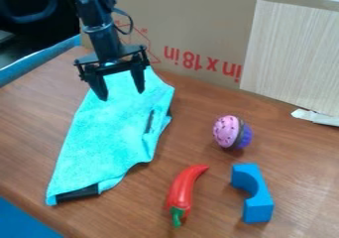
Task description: Unfold the cloth from right to left.
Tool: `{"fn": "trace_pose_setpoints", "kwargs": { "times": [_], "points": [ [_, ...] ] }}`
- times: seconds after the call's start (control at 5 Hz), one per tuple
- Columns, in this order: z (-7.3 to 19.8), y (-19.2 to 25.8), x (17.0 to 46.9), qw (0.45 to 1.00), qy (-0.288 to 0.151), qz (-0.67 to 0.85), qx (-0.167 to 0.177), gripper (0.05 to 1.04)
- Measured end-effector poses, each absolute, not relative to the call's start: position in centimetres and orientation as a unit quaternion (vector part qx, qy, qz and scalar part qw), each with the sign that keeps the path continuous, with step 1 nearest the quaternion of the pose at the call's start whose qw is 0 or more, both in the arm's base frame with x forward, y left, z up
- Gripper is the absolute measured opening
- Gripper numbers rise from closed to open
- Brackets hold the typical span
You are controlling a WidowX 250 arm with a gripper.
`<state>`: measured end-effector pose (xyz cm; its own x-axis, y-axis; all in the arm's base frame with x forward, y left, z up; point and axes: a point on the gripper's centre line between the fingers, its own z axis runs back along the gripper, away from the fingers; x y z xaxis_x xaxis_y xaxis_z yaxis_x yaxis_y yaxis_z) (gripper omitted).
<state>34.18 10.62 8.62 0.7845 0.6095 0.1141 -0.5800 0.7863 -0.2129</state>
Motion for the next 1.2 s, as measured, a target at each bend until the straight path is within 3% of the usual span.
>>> {"fn": "trace_pose_setpoints", "kwargs": {
  "times": [1.2],
  "points": [
    [8.0, 7.8, 32.7, 0.951, -0.069, 0.283, -0.106, 0.999]
  ]
}}
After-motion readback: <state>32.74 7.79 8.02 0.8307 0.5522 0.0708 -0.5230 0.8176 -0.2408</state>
